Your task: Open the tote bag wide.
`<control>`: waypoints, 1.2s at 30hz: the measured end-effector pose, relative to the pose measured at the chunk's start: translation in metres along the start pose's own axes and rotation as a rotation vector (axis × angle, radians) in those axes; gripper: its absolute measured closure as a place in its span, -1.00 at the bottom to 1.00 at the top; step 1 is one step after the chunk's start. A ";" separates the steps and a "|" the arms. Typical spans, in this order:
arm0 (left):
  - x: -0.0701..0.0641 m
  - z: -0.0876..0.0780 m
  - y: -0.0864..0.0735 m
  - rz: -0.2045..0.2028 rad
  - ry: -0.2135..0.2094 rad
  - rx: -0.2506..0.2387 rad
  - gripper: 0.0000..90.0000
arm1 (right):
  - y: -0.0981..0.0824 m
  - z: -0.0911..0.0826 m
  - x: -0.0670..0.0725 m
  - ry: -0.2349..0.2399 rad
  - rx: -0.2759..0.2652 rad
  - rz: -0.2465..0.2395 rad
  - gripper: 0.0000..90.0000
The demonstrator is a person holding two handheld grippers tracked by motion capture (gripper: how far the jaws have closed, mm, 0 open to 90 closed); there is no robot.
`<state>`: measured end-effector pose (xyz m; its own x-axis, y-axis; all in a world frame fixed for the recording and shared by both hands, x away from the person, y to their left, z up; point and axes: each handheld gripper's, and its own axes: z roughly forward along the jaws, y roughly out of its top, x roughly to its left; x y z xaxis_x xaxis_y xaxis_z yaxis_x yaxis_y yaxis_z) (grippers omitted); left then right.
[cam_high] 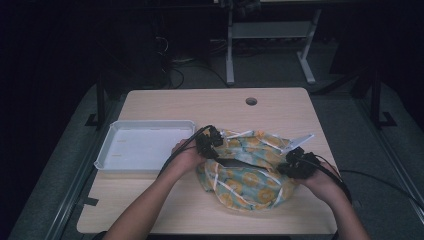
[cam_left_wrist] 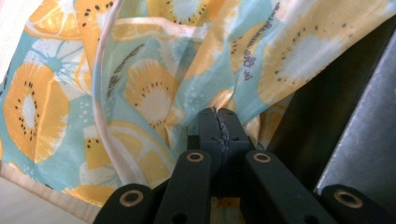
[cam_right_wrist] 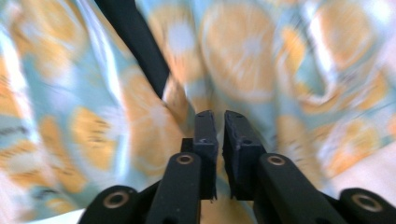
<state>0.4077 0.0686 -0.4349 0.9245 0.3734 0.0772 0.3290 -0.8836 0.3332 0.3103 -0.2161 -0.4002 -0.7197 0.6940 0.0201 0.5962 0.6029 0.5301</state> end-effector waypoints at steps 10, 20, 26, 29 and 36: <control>0.000 0.000 0.001 -0.002 -0.007 -0.010 1.00 | 0.019 0.007 0.007 0.068 -0.015 -0.061 0.53; 0.000 -0.001 0.001 0.003 -0.010 -0.021 1.00 | 0.027 0.020 0.000 0.062 0.004 -0.032 0.99; 0.001 -0.002 0.001 0.002 -0.013 -0.032 1.00 | 0.028 0.025 -0.009 -0.005 0.028 -0.009 1.00; 0.001 -0.001 0.001 0.004 -0.015 -0.032 1.00 | 0.028 0.031 -0.014 -0.015 0.048 0.005 1.00; 0.004 0.002 0.000 -0.009 -0.022 -0.033 1.00 | 0.019 0.050 -0.020 -0.023 0.120 0.023 1.00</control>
<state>0.4121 0.0696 -0.4363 0.9255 0.3748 0.0539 0.3313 -0.8704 0.3641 0.3541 -0.1990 -0.4329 -0.6980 0.7160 0.0109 0.6516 0.6288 0.4243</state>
